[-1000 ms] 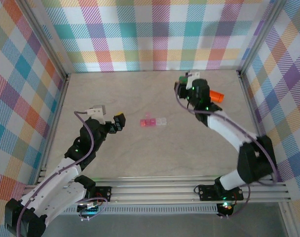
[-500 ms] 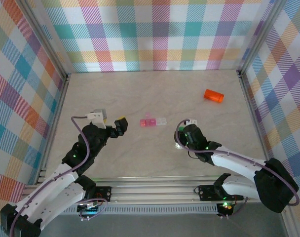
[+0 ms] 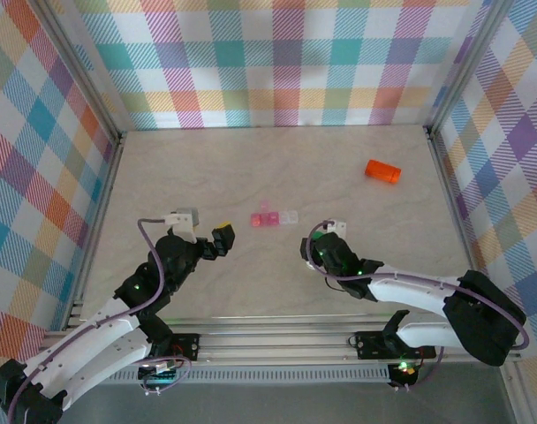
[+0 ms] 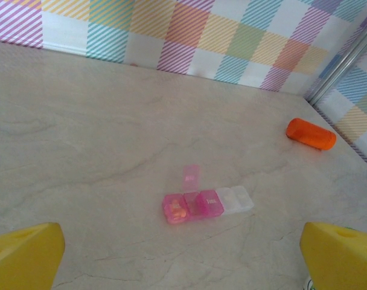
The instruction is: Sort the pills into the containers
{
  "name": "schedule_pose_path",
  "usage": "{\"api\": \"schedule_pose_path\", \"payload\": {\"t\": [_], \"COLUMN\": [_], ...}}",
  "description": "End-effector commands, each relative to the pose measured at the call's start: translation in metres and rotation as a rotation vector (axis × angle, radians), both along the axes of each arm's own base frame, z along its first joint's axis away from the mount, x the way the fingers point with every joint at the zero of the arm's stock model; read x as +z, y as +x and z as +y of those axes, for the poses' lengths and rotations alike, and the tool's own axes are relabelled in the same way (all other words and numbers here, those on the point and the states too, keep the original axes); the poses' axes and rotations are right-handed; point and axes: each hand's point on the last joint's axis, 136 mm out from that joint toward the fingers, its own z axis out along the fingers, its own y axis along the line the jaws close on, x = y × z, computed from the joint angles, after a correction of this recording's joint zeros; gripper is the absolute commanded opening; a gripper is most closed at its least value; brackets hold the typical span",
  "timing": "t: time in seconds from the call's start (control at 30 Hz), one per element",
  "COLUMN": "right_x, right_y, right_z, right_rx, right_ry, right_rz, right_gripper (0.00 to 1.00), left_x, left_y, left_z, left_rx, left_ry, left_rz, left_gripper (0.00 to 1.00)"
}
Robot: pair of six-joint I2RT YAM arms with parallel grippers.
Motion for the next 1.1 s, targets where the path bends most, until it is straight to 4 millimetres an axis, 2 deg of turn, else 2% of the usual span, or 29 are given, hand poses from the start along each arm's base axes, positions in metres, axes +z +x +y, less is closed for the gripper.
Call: {"api": "schedule_pose_path", "payload": {"t": [0.0,0.1,0.2,0.3,0.37,0.5,0.6,0.7,0.87,0.97,1.07], "right_x": [0.026,0.037,0.043,0.045,0.046,0.047,0.058,0.081,0.110,0.118,0.113], "right_y": [0.002,-0.002,-0.004,-0.005,-0.007,-0.012,-0.015,-0.016,-0.016,-0.016,-0.014], "right_z": [0.012,0.013,0.012,0.011,0.016,0.022,0.020,0.014,0.002,-0.008,-0.016], "right_rx": [-0.010,0.009,0.021,0.035,0.067,0.103,0.111,0.124,0.194,0.226,0.247], "right_ry": [0.079,0.086,0.073,0.050,0.043,0.051,0.065,0.061,-0.082,-0.121,-0.108], "right_rz": [-0.051,-0.068,-0.079,-0.068,-0.054,-0.031,-0.043,-0.094,-0.140,-0.126,-0.071], "right_gripper": [0.60,0.53,0.52,0.62,0.65,0.68,0.69,0.70,0.69,0.68,0.68], "left_x": [-0.006,-0.013,-0.021,-0.027,-0.030,-0.027,-0.026,-0.028,-0.041,-0.053,-0.067], "left_y": [-0.003,-0.004,-0.005,-0.007,-0.008,-0.011,-0.014,-0.020,-0.036,-0.043,-0.054], "left_z": [-0.008,-0.013,-0.018,-0.026,-0.028,-0.032,-0.040,-0.054,-0.085,-0.105,-0.137], "left_rx": [-0.038,-0.058,-0.080,-0.118,-0.130,-0.158,-0.203,-0.283,-0.424,-0.482,-0.591], "left_ry": [0.026,0.036,0.040,0.061,0.082,0.085,0.085,0.086,0.110,0.153,0.192], "left_rz": [-0.009,0.000,0.012,0.022,0.026,0.010,0.007,0.011,0.028,0.040,0.035], "left_gripper": [1.00,1.00,1.00,1.00,1.00,1.00,1.00,1.00,1.00,1.00,1.00]}}
